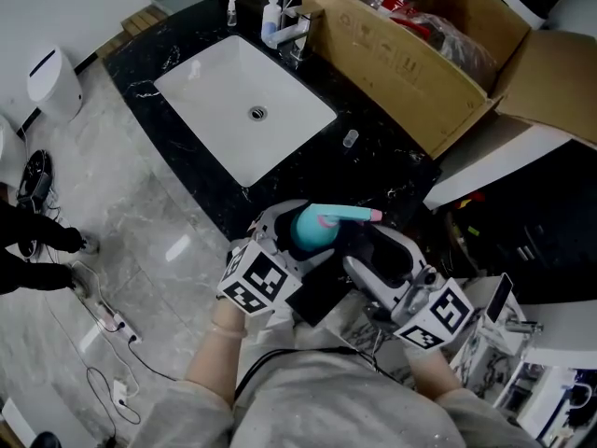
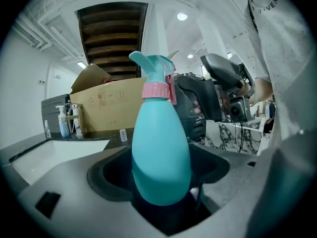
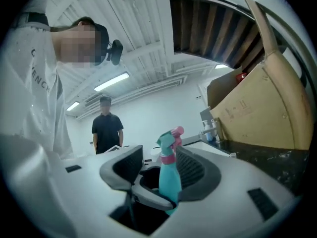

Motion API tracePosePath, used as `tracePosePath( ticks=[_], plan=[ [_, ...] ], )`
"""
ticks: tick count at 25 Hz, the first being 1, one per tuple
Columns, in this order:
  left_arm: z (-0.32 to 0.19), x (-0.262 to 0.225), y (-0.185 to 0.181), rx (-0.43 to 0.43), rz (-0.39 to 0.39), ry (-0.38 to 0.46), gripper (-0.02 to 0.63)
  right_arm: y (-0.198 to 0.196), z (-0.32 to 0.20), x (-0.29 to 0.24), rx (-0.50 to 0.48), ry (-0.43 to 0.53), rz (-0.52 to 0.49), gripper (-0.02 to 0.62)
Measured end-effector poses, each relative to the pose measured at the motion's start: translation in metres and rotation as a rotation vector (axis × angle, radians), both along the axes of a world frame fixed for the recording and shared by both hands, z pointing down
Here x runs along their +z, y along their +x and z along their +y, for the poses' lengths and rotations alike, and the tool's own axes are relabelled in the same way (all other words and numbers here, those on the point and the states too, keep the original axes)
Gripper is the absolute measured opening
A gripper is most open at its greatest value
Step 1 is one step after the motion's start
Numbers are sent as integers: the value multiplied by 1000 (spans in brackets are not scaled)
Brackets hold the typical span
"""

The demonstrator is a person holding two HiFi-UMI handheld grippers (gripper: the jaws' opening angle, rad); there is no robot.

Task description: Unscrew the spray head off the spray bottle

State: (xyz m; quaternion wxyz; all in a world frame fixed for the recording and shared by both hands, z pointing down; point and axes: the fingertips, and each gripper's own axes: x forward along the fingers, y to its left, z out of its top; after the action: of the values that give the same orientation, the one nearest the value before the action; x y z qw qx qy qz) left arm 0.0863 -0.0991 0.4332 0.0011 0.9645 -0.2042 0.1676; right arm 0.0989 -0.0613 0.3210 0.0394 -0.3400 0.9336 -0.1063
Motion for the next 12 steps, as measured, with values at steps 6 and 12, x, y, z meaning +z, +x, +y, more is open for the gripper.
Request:
tracePosePath(
  ticks=[6,12],
  plan=[
    [0,0,-1,-3,-1,-2,362,-24,-18,-3,-27,23,13,320],
    [1,0,0,-5,-1,-1,362,-43,-26,-3,-52,47,70,337]
  ],
)
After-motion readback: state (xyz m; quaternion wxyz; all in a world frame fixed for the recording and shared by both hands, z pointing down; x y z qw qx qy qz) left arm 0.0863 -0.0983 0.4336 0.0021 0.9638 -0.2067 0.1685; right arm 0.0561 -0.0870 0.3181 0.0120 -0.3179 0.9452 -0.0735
